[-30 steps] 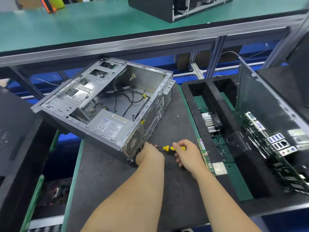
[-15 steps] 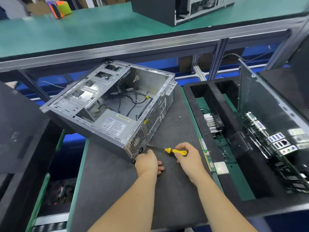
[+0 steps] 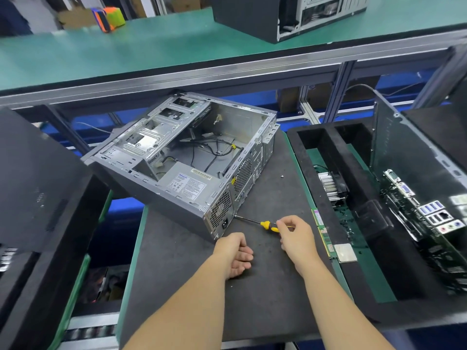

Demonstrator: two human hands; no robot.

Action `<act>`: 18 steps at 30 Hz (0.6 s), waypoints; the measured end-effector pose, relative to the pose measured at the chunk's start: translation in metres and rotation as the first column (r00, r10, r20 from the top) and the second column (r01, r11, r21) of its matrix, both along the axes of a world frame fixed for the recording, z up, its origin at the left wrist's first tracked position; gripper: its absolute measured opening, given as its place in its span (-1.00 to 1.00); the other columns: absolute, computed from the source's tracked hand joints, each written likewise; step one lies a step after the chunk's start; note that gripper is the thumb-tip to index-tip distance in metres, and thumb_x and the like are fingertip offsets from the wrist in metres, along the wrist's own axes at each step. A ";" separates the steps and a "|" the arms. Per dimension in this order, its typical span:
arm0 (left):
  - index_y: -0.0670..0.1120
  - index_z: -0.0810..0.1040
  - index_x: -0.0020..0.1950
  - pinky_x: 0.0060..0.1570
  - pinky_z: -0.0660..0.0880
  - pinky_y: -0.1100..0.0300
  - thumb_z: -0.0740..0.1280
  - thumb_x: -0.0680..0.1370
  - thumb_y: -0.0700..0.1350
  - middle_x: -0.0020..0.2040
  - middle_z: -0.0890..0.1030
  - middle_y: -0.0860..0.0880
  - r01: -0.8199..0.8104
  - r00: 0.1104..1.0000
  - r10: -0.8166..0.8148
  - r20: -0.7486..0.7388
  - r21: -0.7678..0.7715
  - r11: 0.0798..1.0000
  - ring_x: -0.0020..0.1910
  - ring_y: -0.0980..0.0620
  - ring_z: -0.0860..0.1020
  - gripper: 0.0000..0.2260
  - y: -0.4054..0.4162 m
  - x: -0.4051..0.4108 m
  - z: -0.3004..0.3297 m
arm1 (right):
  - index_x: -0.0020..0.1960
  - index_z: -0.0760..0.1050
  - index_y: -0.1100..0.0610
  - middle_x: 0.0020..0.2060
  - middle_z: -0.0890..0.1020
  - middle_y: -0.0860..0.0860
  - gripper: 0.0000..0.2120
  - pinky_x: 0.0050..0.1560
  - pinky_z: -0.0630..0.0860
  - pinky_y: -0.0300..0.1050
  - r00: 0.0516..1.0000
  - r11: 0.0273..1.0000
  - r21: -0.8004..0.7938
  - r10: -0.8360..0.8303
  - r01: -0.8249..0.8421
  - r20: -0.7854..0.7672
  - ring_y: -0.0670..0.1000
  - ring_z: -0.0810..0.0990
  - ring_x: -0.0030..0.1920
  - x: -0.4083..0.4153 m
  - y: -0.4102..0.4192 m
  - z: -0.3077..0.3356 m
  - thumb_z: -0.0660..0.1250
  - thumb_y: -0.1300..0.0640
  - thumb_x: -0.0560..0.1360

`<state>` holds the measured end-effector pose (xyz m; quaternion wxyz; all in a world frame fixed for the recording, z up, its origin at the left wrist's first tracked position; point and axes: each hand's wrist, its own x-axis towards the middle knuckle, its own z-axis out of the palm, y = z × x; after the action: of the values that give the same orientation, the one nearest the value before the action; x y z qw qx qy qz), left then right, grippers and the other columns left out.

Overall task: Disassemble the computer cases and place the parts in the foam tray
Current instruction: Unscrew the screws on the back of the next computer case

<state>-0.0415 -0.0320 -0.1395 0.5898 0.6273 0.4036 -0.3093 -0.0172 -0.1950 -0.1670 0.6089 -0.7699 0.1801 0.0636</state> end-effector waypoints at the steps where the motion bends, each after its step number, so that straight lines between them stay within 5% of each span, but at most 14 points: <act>1: -0.21 0.59 -0.25 -0.53 0.30 0.37 0.24 0.46 -0.14 -0.50 0.54 -0.04 -0.014 1.000 0.013 0.008 0.024 1.000 -0.60 -0.02 0.46 -0.79 -0.003 0.001 0.000 | -0.11 0.55 0.01 -0.21 0.61 0.01 -0.91 -0.23 0.49 -0.18 1.000 1.000 0.012 -0.014 0.014 0.016 0.01 0.53 -0.30 0.000 -0.001 0.001 0.37 0.16 0.55; 6: -0.24 0.59 -0.24 -0.53 0.27 0.37 0.24 0.47 -0.16 -0.49 0.58 -0.08 -0.041 0.999 0.039 0.032 0.055 0.998 -0.62 -0.01 0.41 -0.79 -0.008 0.000 -0.001 | 0.02 0.53 0.02 -0.04 0.59 0.01 -0.80 -0.10 0.61 0.04 1.000 0.991 0.133 -0.006 0.008 -0.021 -0.02 0.59 -0.38 0.002 0.000 0.002 0.42 0.28 0.51; 8: -0.24 0.59 -0.22 -0.54 0.28 0.37 0.24 0.47 -0.16 -0.47 0.60 -0.09 -0.040 0.999 0.038 0.029 0.046 0.998 -0.61 -0.02 0.41 -0.79 -0.006 0.000 0.000 | 0.01 0.50 0.04 -0.09 0.62 0.04 -0.90 -0.25 0.61 0.01 0.999 0.997 0.069 0.020 -0.017 -0.047 -0.01 0.58 -0.42 0.005 0.001 0.003 0.41 0.12 0.54; 11: -0.24 0.59 -0.20 -0.55 0.28 0.38 0.23 0.47 -0.16 -0.48 0.59 -0.08 -0.047 0.999 0.046 0.026 0.052 0.998 -0.62 -0.01 0.41 -0.80 -0.006 0.001 0.002 | -0.08 0.50 0.11 -0.30 0.63 0.10 -0.71 -0.45 0.48 -0.11 0.991 0.993 -0.097 0.052 -0.064 -0.125 0.01 0.53 -0.51 0.008 0.000 0.005 0.19 -0.08 0.64; 15: -0.23 0.59 -0.21 -0.53 0.29 0.37 0.23 0.48 -0.16 -0.49 0.59 -0.07 -0.055 0.998 0.054 0.018 0.056 0.997 -0.62 -0.01 0.41 -0.80 -0.006 0.002 0.004 | -0.15 0.53 0.07 -0.27 0.60 0.04 -0.79 -0.11 0.57 0.09 0.999 0.990 -0.133 0.049 -0.048 0.002 0.11 0.54 -0.24 0.007 -0.001 0.004 0.26 0.04 0.62; 18: -0.23 0.60 -0.20 -0.54 0.29 0.38 0.23 0.47 -0.15 -0.48 0.59 -0.07 -0.063 0.998 0.063 0.009 0.058 0.996 -0.63 0.00 0.41 -0.79 -0.006 0.003 0.002 | -0.12 0.54 -0.02 -0.16 0.62 0.06 -0.87 -0.21 0.58 -0.07 0.998 0.998 -0.060 0.026 -0.022 0.065 0.09 0.59 -0.22 0.005 0.001 0.007 0.33 0.16 0.57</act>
<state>-0.0387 -0.0385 -0.1374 0.5822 0.6323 0.4299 -0.2765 -0.0125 -0.1942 -0.1595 0.5905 -0.7915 0.1526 0.0402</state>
